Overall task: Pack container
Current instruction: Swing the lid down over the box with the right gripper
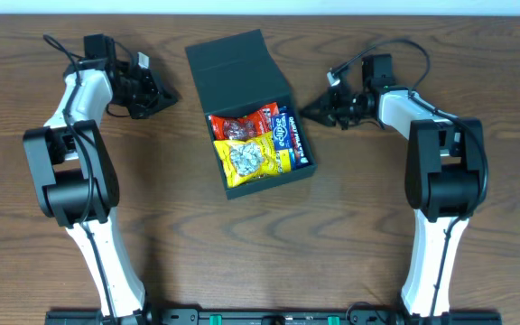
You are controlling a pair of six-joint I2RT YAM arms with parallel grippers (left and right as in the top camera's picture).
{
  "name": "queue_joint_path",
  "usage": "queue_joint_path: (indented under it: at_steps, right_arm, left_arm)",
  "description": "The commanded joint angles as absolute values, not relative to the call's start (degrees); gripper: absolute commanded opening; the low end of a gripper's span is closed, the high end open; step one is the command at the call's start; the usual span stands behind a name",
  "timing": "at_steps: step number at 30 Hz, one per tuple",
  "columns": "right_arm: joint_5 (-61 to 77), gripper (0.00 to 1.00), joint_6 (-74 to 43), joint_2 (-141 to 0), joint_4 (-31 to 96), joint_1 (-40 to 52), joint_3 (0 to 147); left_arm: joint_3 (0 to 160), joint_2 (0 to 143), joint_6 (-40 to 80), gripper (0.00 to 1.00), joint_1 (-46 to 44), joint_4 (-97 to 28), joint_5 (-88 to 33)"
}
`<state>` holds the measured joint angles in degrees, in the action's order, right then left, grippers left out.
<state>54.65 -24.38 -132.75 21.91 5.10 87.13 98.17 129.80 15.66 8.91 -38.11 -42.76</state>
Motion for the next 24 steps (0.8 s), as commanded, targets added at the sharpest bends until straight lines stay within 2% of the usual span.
queue_joint_path:
  at_steps: [1, 10, 19, 24]
  right_arm:
    - [55.96, 0.01, -19.31, -131.20, 25.02, 7.40, 86.98]
    - [56.23, 0.01, -15.14, -131.13, 34.37, 12.45, 86.98]
    - [57.21, 0.01, -15.16, -131.13, 33.32, 11.57, 87.00]
    - [56.75, 0.01, -19.00, -131.13, 26.30, 9.69, 87.00]
  left_arm:
    - [99.48, 128.27, 15.44, 0.06, 8.43, -37.71, -41.32]
    - [99.48, 128.27, 15.44, 0.06, 8.43, -36.51, -41.30]
    - [99.48, 129.97, 16.80, 0.06, 8.01, -35.29, -41.50]
    - [99.48, 129.99, 17.43, 0.06, 7.99, -36.84, -41.25]
